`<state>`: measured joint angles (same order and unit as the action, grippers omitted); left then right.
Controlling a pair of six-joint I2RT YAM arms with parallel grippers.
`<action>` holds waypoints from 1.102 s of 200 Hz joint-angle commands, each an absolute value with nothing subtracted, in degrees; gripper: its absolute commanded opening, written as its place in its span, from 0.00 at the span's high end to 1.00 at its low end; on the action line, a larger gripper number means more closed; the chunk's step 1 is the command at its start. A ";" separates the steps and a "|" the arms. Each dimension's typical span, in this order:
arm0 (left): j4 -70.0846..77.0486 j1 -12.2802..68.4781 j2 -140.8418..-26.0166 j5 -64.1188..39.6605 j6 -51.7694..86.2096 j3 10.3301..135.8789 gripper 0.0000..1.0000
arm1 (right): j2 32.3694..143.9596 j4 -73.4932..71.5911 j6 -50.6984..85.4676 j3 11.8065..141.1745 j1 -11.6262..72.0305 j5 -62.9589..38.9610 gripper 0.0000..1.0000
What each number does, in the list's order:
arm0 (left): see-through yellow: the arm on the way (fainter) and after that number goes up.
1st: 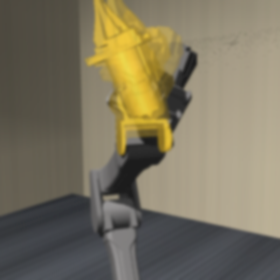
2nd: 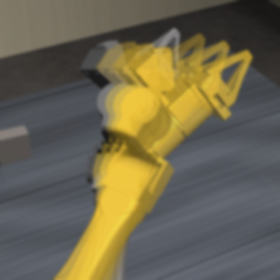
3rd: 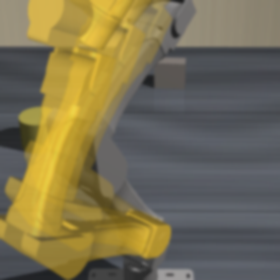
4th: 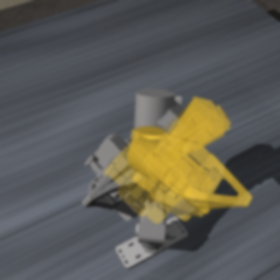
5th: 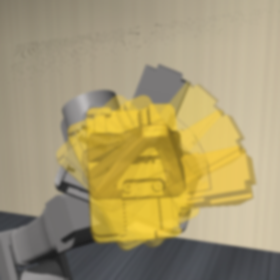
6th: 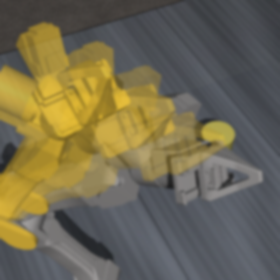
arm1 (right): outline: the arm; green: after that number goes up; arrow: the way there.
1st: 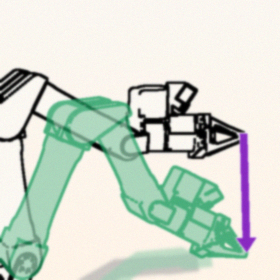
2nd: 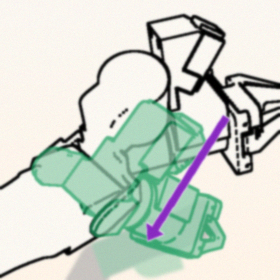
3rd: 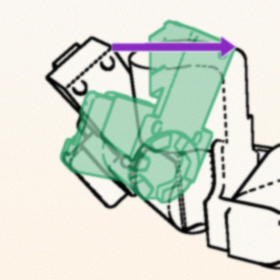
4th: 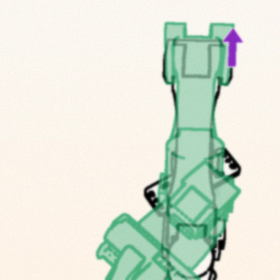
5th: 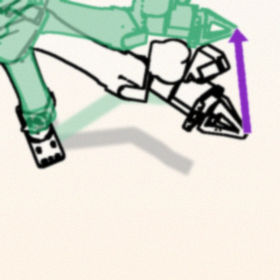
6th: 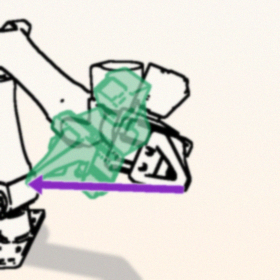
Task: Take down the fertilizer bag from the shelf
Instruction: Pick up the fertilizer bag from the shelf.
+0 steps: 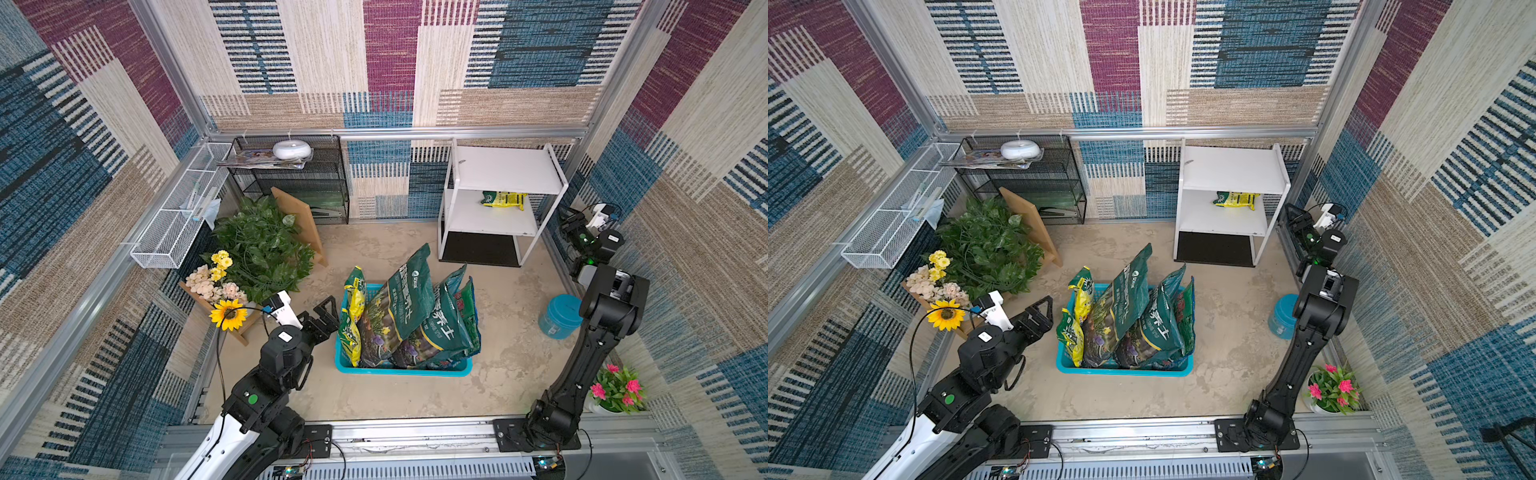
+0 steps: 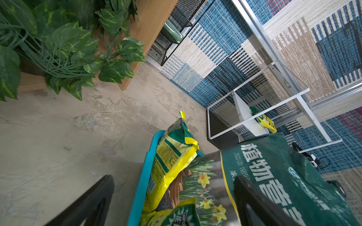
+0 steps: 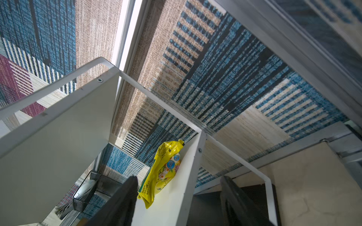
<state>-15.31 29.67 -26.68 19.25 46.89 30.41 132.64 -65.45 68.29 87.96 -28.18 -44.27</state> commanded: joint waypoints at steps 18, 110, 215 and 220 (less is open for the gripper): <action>-13.89 29.62 -26.46 19.43 46.12 30.59 0.01 | 133.15 -53.85 63.91 94.14 -25.85 -46.95 0.30; -13.67 29.53 -26.66 19.73 45.85 30.67 0.01 | 138.93 -42.92 61.95 108.86 -21.81 -48.41 0.30; -13.63 29.53 -27.07 19.80 45.80 30.67 0.01 | 141.33 -27.76 51.92 117.64 -18.87 -47.02 0.31; -13.51 29.53 -27.09 19.78 45.81 30.67 0.01 | 141.24 -26.38 50.68 118.12 -18.59 -46.71 0.31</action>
<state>-15.16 29.65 -27.05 19.29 46.30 30.41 141.23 -32.93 56.55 116.29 -19.53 -47.75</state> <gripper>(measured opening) 0.989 0.691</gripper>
